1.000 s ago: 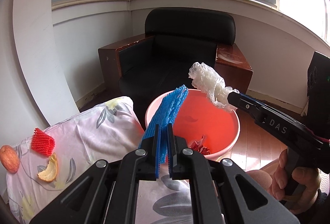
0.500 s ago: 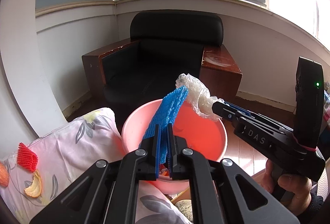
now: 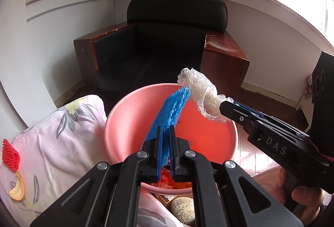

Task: Collect trash
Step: 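Open left tool dropping blue net while right tool releases bubble wrap into bucket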

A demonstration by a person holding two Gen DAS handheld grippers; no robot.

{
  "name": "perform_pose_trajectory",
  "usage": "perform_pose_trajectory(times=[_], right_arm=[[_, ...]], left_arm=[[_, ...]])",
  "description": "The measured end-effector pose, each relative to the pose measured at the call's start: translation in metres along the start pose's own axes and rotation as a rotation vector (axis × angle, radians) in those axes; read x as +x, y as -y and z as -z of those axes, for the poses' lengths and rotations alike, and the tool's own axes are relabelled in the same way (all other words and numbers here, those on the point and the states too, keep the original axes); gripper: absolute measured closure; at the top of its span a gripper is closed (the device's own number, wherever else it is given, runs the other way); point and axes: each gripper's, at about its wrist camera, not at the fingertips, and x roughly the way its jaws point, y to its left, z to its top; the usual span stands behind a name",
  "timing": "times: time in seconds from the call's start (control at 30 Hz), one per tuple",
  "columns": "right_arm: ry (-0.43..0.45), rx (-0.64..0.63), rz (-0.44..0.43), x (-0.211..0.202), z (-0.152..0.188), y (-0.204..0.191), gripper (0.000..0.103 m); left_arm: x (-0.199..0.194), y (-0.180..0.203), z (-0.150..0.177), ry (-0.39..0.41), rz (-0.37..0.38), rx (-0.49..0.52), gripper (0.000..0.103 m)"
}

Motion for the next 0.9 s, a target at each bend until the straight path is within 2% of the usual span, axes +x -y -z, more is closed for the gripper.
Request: perform_pose_trajectory(times=[0.2, 0.27, 0.3, 0.33, 0.43, 0.67, 0.9], right_arm=[[-0.012, 0.004, -0.001, 0.005, 0.004, -0.002, 0.085], [-0.012, 0.005, -0.004, 0.004, 0.005, -0.003, 0.085], [-0.012, 0.004, -0.004, 0.005, 0.005, -0.003, 0.085], [-0.012, 0.002, -0.005, 0.005, 0.005, -0.004, 0.085], [-0.013, -0.005, -0.005, 0.005, 0.006, -0.006, 0.085], [-0.009, -0.002, 0.002, 0.003, 0.008, -0.007, 0.085], [-0.017, -0.001, 0.023, 0.003, 0.009, -0.007, 0.085]], left_arm=[[0.007, -0.009, 0.006, -0.033, -0.013, -0.039, 0.091], [0.006, -0.013, 0.008, -0.031, -0.024, -0.051, 0.081], [0.005, -0.015, 0.008, -0.028, -0.029, -0.057, 0.071], [0.003, -0.017, 0.008, -0.023, -0.033, -0.065, 0.066], [-0.002, -0.019, 0.009, -0.015, -0.034, -0.076, 0.065], [-0.016, -0.023, 0.013, 0.001, -0.048, -0.067, 0.053], [-0.035, -0.029, 0.014, 0.022, -0.043, -0.088, 0.051]])
